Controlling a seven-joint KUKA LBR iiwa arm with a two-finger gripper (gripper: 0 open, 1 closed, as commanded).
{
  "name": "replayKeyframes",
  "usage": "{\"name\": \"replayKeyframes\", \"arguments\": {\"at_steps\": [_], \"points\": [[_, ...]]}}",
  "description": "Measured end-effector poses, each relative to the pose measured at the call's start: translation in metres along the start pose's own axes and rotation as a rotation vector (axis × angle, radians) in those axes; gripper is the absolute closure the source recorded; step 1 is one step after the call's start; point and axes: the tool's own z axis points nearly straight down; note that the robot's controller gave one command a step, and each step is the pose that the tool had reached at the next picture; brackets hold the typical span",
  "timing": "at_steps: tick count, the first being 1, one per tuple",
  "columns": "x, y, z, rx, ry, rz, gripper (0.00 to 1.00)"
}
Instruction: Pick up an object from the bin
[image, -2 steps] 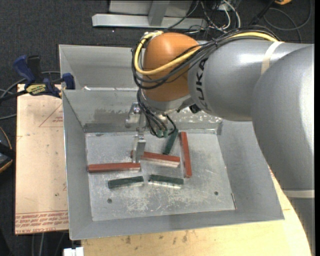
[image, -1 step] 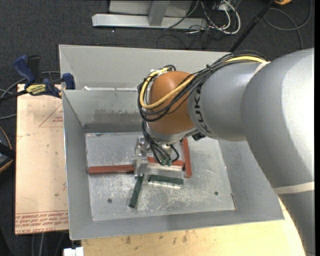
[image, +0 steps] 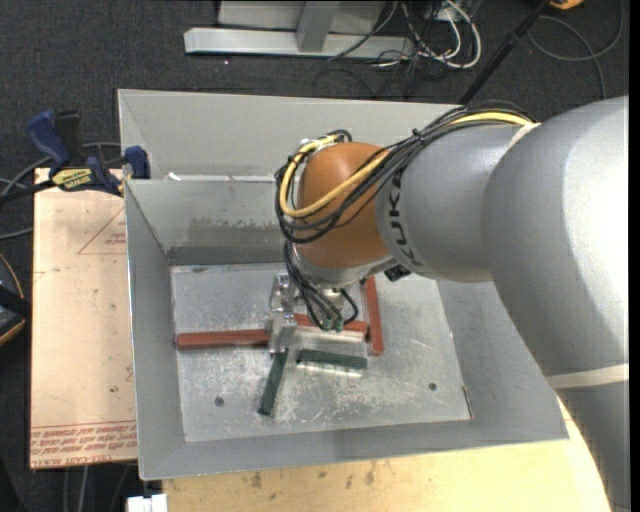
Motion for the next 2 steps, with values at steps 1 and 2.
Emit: {"name": "replayKeyframes", "arguments": {"at_steps": [1,2], "points": [[-0.006,-0.004,-0.037,0.003,0.011,0.005,1.0],[-0.013,-0.003,-0.075,0.002,0.002,0.007,1.0]]}}
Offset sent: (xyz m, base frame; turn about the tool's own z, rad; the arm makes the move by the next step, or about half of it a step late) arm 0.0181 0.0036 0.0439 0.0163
